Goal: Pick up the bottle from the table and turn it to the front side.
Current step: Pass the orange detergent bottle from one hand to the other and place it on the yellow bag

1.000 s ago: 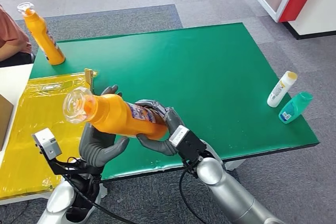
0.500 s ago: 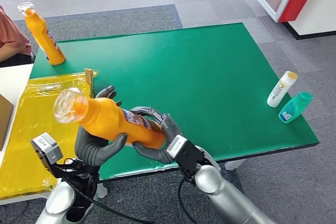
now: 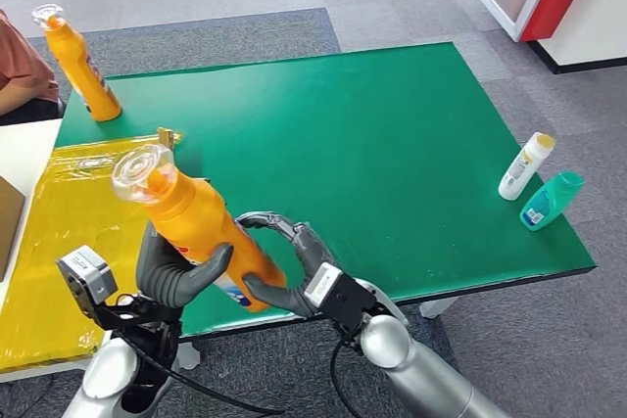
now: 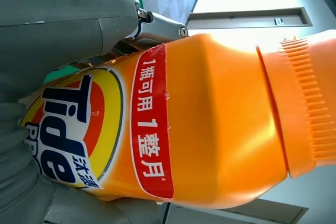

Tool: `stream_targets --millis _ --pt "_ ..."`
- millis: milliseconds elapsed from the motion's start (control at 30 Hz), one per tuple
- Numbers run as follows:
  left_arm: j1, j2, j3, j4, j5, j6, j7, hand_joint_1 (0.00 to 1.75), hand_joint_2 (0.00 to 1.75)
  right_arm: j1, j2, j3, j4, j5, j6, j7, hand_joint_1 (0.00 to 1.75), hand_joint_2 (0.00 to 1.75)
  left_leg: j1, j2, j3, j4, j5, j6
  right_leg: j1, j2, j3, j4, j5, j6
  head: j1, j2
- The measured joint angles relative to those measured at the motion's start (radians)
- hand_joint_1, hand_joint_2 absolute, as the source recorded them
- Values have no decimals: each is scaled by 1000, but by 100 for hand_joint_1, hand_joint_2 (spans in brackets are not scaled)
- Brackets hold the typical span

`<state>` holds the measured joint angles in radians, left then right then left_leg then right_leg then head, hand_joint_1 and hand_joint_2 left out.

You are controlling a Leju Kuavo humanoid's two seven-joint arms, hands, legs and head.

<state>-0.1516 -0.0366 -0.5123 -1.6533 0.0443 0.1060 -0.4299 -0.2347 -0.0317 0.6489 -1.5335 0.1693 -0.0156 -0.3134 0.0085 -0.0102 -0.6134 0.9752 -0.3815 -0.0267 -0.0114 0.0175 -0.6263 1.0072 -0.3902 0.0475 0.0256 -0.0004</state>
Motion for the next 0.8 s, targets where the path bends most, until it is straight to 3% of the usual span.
stream_targets --millis 33,67,167,200,433,800 --pt "0 0 0 0 0 1 0 175 175 1 0 0 1 0 0 0 175 175 0 0 0 0 0 0 0 0 0 0 0 0 0 0" --pt "0 1 0 0 0 1 0 175 175 1 0 0 3 0 -1 0 139 175 0 0 0 0 0 0 0 0 0 0 0 0 0 0" --pt "0 2 0 0 1 4 0 175 175 1 0 -2 9 0 -4 2 8 175 0 0 0 0 0 0 0 0 0 0 0 0 0 0" --pt "0 2 1 0 1 6 1 175 175 2 0 -2 12 1 -5 3 0 175 0 0 0 0 0 0 0 0 0 0 0 0 0 0" --pt "-6 21 24 3 -42 21 26 175 175 10 -1 -7 40 3 -9 19 0 175 0 0 0 0 0 0 0 0 0 0 0 0 0 0" --pt "-35 104 135 74 -196 -51 93 175 175 20 -4 -67 64 15 -11 38 0 175 0 0 0 0 0 0 0 0 0 0 0 0 0 0"
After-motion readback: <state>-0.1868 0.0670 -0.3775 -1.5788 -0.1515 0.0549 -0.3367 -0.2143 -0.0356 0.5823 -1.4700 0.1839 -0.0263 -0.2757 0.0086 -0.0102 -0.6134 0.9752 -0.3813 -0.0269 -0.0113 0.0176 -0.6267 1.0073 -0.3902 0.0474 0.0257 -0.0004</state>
